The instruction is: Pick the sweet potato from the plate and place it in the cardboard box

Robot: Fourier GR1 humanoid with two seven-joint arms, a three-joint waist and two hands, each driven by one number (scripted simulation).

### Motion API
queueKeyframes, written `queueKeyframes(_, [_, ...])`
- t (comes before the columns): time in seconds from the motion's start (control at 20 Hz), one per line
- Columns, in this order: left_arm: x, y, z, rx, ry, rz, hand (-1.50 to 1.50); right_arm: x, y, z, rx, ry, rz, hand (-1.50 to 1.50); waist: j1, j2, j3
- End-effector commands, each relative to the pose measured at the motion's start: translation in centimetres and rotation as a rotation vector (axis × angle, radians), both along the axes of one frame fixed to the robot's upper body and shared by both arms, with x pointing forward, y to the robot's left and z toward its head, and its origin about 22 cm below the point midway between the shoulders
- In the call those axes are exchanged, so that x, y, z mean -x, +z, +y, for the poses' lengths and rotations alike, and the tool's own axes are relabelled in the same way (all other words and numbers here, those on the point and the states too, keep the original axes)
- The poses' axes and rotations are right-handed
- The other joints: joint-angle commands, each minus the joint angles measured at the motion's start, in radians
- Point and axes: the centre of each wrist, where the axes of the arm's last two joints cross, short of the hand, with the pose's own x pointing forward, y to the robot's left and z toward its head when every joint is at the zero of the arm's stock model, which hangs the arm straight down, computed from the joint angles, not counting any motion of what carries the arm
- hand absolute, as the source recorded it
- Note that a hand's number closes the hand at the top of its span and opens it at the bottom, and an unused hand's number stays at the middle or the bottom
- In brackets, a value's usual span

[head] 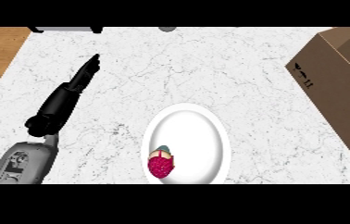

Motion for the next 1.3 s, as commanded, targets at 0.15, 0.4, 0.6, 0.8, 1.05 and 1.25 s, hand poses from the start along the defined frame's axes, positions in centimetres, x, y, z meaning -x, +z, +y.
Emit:
queueKeyframes(0.15, [0.4,-0.8,-1.1,-0.005,-0.021,0.005,0.0,1.9,-1.2,-3.7,-0.149,0.074,0.181,-1.5,0.003,0.001,0.0])
queueKeyframes(0.4, [0.1,1.3,-0.9,0.01,-0.025,0.021,0.0,1.5,-0.6,-3.5,-0.191,0.214,0.043,-1.5,0.004,-0.002,0.001])
queueKeyframes(0.6, [1.0,0.4,0.3,-0.012,0.008,0.008,0.0,1.8,0.0,-3.9,-0.361,0.218,-0.393,-1.5,-0.008,-0.013,0.004])
queueKeyframes(0.8, [0.5,0.6,0.0,-0.005,0.011,0.006,0.0,1.5,0.6,-4.3,-0.691,0.096,-0.723,-1.5,-0.017,-0.011,0.005])
queueKeyframes(1.05, [0.5,0.7,1.1,-0.002,0.016,0.005,0.0,5.2,-1.8,-7.9,-0.797,-0.078,-0.865,-1.5,-0.012,-0.003,0.002])
queueKeyframes(1.25, [0.8,-0.1,0.6,-0.014,-0.005,0.018,0.0,8.1,-2.9,-10.1,-0.774,-0.133,-0.933,-1.5,0.004,0.004,0.003])
